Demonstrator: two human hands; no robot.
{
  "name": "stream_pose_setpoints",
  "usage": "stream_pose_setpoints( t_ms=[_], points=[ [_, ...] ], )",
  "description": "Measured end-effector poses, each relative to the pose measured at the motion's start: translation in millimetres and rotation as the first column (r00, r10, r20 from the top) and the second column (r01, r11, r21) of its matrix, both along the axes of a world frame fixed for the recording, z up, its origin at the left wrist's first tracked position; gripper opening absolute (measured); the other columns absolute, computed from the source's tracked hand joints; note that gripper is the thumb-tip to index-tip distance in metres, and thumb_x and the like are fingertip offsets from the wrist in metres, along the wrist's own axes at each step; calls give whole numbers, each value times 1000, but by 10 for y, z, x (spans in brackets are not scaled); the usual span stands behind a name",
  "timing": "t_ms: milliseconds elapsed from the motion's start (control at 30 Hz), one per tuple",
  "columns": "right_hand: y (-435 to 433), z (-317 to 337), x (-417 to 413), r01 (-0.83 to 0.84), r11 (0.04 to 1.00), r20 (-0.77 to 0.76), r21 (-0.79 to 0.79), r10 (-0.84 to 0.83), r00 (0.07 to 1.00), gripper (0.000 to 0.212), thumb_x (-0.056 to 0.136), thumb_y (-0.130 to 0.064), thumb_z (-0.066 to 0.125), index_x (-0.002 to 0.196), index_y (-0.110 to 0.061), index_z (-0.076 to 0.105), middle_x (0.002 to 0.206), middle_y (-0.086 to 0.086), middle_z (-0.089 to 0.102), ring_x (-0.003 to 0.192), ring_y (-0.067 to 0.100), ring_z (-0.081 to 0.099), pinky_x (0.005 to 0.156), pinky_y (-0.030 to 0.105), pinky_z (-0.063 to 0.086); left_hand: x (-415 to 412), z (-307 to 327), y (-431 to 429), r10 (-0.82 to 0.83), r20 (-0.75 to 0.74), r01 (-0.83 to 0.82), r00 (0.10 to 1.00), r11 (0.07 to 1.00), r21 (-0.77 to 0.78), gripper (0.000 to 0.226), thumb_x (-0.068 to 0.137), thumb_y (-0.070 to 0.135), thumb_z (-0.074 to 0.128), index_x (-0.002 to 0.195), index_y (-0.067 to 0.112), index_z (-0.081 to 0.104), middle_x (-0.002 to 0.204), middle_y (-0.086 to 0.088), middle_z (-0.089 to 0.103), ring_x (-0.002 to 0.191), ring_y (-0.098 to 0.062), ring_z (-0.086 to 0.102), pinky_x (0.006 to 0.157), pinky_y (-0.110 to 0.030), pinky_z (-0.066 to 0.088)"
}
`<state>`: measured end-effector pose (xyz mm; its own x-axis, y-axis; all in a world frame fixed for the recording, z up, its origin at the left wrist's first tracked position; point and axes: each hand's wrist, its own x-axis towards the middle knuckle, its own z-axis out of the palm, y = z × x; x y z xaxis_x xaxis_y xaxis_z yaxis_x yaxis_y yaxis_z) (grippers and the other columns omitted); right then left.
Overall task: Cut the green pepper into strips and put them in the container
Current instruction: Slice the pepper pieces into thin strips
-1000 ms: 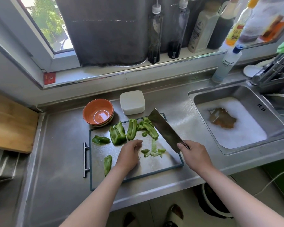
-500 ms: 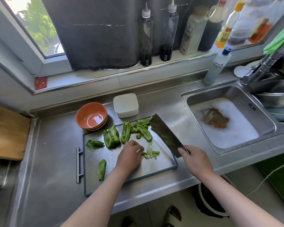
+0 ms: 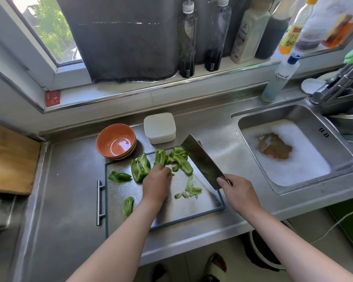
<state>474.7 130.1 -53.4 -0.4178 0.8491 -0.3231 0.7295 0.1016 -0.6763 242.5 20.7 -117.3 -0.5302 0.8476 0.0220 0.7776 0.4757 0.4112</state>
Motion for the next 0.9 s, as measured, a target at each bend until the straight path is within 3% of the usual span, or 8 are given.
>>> stream_pose_setpoints(
  t_ms=[133, 300, 433, 500, 567, 633, 767, 900],
  points=[
    [-4, -45, 40, 7, 1000, -1, -27, -7, 1000, 33, 101, -33, 56, 73, -19, 67, 70, -2, 66, 72, 17, 62, 65, 34, 48, -39, 19, 81, 45, -26, -42, 999, 992, 117, 6, 89, 12, 65, 86, 8, 68, 88, -3, 56, 71, -22, 55, 49, -34, 48],
    [-67, -87, 209, 103, 992, 14, -68, -102, 995, 42, 101, -29, 55, 60, -20, 51, 59, -3, 55, 63, 19, 53, 59, 32, 39, 358, -53, 31, -319, 103, 295, 942, 935, 198, 26, 93, 27, 62, 112, 13, 71, 113, -3, 63, 101, -18, 57, 83, -30, 51],
    [-151, -141, 323, 215, 971, 55, -104, -210, 976, 41, 103, -31, 50, 68, -10, 50, 65, 10, 62, 56, 23, 56, 52, 29, 40, 538, -165, -108, -399, 143, 375, 906, 912, 166, 32, 91, 29, 66, 119, 14, 70, 119, 1, 62, 113, -14, 51, 97, -28, 47],
    [-243, -195, 371, 246, 959, 72, -142, -238, 969, 41, 104, -33, 46, 77, -4, 55, 66, 12, 64, 50, 22, 58, 51, 29, 40, 569, -147, -187, -408, 131, 375, 903, 900, 222, 31, 92, 25, 65, 120, 13, 69, 117, 0, 62, 112, -14, 52, 96, -25, 47],
    [-367, -294, 414, 270, 938, 54, -219, -264, 963, 40, 105, -34, 44, 82, -3, 56, 60, 10, 60, 40, 24, 57, 53, 31, 42, 565, -137, -278, -344, 149, 302, 927, 920, 250, 37, 94, 27, 61, 128, 13, 64, 125, -1, 58, 120, -13, 48, 104, -15, 35],
    [-501, -379, 448, 300, 912, 36, -281, -302, 953, 39, 105, -35, 44, 87, -2, 55, 56, 9, 56, 37, 25, 54, 51, 32, 41, 532, -163, -359, -294, 138, 263, 946, 942, 209, 45, 93, 33, 60, 134, 14, 60, 134, -1, 53, 127, -14, 45, 109, -19, 33],
    [-779, -379, 470, 354, 863, 19, -360, -372, 928, 37, 106, -31, 44, 93, 1, 55, 59, 10, 51, 35, 22, 47, 41, 25, 37, 497, -214, -448, -310, 26, 306, 951, 947, 100, 41, 88, 26, 69, 128, 17, 64, 123, -2, 58, 112, -23, 51, 94, -36, 47],
    [-965, -365, 489, 408, 832, 3, -374, -439, 898, 35, 106, -29, 45, 96, 2, 57, 57, 7, 50, 35, 22, 45, 40, 25, 35, 500, -159, -378, -234, 207, 215, 950, 971, 108, 32, 94, 13, 64, 126, 10, 66, 108, -5, 56, 103, -22, 49, 87, -34, 47]
  ],
)
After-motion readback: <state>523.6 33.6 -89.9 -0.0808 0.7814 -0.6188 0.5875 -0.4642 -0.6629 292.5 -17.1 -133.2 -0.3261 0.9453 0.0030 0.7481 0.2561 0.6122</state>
